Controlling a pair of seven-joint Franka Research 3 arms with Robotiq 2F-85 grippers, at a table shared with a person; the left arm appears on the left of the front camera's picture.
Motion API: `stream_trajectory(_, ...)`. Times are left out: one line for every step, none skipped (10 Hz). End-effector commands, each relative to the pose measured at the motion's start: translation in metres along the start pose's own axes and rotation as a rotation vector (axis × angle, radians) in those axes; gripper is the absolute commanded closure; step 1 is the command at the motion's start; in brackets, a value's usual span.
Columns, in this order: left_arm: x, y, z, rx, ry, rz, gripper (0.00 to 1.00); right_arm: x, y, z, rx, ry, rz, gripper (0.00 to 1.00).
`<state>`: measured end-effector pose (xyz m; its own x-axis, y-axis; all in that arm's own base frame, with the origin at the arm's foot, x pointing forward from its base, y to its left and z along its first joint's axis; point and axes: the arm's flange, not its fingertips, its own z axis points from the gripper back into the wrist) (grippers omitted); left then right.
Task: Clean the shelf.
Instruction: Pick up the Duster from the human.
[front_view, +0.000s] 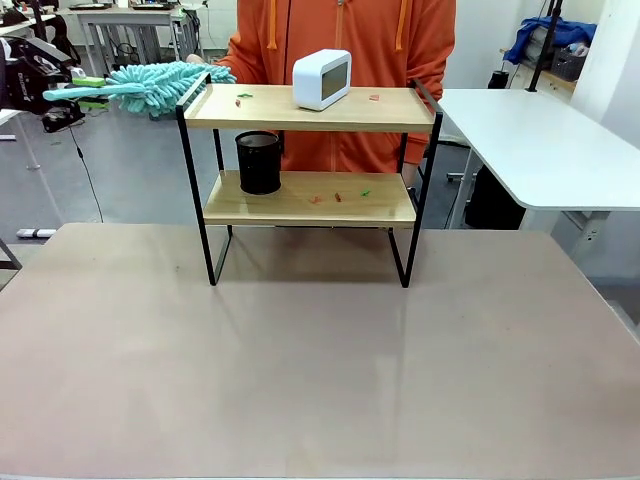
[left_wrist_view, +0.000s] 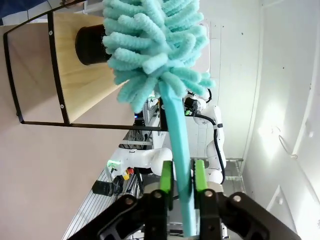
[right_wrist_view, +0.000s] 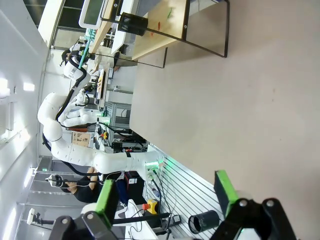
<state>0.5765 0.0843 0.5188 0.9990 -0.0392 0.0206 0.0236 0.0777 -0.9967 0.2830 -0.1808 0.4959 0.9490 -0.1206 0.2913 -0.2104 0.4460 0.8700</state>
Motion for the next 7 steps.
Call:
stream_trajectory(-0.004, 0.000, -0.007, 0.017, -0.002, -0.019, 1.00, 0.002, 0.001, -0.002, 0.018, -0.014, 0.028, 0.00)
stream_trajectory(-0.005, 0.000, -0.008, 0.019, 0.000, -0.021, 1.00, 0.002, 0.001, -0.002, 0.018, -0.014, 0.028, 0.00)
stream_trajectory(-0.006, 0.000, -0.008, 0.024, -0.004, -0.028, 1.00, 0.002, 0.001, -0.002, 0.018, -0.014, 0.028, 0.00)
stream_trajectory(-0.008, -0.001, -0.007, 0.024, -0.004, -0.035, 1.00, 0.002, 0.001, -0.002, 0.018, -0.014, 0.028, 0.00)
stream_trajectory(-0.017, -0.004, -0.003, 0.028, 0.003, -0.057, 1.00, 0.002, 0.001, -0.002, 0.018, -0.014, 0.028, 0.00)
stream_trajectory(-0.034, -0.013, 0.006, 0.062, -0.013, -0.106, 1.00, 0.002, 0.001, -0.002, 0.018, -0.014, 0.028, 0.00)
stream_trajectory(-0.063, -0.027, 0.022, 0.091, -0.036, -0.172, 1.00, 0.002, 0.001, -0.002, 0.018, -0.014, 0.028, 0.00)
